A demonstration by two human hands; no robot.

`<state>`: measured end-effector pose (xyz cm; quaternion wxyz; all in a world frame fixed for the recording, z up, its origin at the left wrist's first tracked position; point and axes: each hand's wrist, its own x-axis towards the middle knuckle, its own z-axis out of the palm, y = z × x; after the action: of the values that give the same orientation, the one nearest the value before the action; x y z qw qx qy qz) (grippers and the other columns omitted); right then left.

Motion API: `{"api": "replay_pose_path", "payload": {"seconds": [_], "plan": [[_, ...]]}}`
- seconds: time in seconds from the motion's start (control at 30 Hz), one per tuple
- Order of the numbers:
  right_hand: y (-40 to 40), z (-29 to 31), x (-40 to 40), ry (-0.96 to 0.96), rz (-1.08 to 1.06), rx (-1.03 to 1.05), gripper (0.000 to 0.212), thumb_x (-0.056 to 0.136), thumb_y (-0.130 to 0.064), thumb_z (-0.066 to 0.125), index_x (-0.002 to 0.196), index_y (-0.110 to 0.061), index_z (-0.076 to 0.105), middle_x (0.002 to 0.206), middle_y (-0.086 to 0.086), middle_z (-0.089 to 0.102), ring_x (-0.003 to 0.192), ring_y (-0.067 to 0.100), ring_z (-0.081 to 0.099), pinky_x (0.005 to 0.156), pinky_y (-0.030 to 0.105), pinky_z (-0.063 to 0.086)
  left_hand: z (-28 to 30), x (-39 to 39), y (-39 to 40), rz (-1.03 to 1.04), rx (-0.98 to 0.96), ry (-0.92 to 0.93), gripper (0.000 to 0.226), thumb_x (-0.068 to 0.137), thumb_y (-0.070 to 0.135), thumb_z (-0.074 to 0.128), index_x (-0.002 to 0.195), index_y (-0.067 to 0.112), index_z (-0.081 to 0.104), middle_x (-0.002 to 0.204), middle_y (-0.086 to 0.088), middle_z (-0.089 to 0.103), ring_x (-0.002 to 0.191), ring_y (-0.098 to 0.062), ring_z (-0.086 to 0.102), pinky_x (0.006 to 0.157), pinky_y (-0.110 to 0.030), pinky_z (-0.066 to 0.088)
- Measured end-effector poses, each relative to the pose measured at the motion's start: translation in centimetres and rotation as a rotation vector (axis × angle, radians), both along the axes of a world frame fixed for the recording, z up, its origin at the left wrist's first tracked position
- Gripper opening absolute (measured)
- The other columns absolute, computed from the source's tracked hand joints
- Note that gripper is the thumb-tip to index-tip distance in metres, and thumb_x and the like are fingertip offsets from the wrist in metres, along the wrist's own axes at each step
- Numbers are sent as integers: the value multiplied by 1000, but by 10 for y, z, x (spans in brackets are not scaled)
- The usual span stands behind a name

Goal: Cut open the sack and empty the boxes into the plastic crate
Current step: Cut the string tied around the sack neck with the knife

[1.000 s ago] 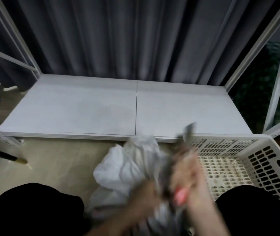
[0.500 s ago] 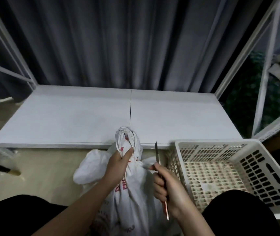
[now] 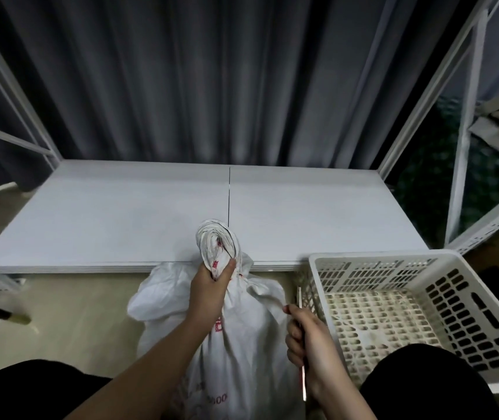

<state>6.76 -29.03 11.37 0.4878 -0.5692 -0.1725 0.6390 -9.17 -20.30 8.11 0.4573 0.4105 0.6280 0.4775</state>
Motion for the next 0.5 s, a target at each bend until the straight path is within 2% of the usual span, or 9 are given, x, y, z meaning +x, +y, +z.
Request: {"api": "replay_pose_path", "payload": {"seconds": [0.1, 0.2, 0.33, 0.43, 0.5], "plan": [[1, -5, 0, -17, -5, -9, 10, 95, -15, 49, 88, -11, 54, 49, -4, 31, 32, 5, 19, 34, 12, 12, -3, 12, 0, 33, -6, -55, 17, 90, 30, 63, 107, 24, 63, 98, 11, 68, 99, -9, 63, 83, -22, 42], [1, -7, -1, -31, -11, -17, 9, 95, -14, 48, 89, -10, 54, 49, -4, 31, 33, 6, 18, 34, 12, 13, -8, 16, 2, -5, -14, -37, 30, 92, 33, 60, 120, 21, 60, 110, 8, 68, 108, -11, 61, 89, -22, 40], [1, -12, -1, -58, -7, -36, 8, 94, -14, 49, 90, -10, 55, 48, -5, 32, 32, 6, 19, 35, 12, 14, -22, 0, 2, -160, -41, 207, 34, 92, 40, 58, 121, 22, 60, 115, 4, 68, 111, -16, 60, 90, -24, 42], [1, -14, -2, -75, 7, -52, 9, 94, -14, 50, 90, -10, 56, 48, -5, 33, 32, 6, 20, 35, 13, 14, -26, -14, 1, -300, -3, 321, 42, 83, 57, 56, 114, 29, 64, 110, 8, 70, 106, -12, 63, 90, -26, 45], [1, -14, -2, -72, 12, -58, 10, 94, -14, 50, 88, -9, 57, 48, -5, 33, 32, 6, 20, 34, 13, 15, -23, -22, 0, -406, -3, 246, 31, 76, 56, 60, 100, 38, 65, 102, 16, 71, 101, -1, 63, 89, -25, 46]]}}
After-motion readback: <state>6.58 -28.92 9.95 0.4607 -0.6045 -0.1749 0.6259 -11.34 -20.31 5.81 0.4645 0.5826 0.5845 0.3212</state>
